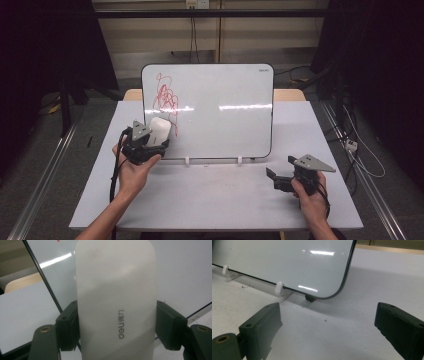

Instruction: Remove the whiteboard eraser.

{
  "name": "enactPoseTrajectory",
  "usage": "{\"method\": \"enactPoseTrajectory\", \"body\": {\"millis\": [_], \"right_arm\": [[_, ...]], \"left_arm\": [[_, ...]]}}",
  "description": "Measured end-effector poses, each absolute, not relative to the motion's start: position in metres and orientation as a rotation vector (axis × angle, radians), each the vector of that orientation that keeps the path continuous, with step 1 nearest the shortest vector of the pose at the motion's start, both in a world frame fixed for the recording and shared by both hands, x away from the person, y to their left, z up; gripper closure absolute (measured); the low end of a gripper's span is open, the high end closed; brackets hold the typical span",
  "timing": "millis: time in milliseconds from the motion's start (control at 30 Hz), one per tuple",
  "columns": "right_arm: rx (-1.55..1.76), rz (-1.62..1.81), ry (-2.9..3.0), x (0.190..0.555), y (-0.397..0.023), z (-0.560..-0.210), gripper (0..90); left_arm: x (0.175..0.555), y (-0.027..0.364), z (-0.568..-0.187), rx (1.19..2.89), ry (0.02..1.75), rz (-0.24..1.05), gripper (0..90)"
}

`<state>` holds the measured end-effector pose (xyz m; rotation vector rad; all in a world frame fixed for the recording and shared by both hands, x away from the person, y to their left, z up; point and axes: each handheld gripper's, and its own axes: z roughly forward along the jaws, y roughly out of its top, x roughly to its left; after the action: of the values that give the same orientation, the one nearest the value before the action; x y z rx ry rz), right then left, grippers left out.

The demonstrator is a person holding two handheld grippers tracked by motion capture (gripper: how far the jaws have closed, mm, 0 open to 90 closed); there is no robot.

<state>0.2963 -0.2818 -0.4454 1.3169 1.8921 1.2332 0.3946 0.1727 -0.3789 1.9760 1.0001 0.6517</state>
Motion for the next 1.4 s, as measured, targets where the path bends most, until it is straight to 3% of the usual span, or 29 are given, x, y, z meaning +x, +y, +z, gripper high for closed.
{"method": "enactPoseTrajectory", "body": {"millis": [400, 1400], "right_arm": [[1.315, 1.234, 1.902, 0.296, -0.281, -0.446, 7.3], [1.302, 1.238, 1.907, 0.294, -0.281, -0.446, 7.4]], "left_arm": [[0.391, 0.182, -0.363, 1.881, 0.976, 0.629, 30.1], [0.399, 0.179, -0.315, 1.851, 0.870, 0.712, 30.0]]}}
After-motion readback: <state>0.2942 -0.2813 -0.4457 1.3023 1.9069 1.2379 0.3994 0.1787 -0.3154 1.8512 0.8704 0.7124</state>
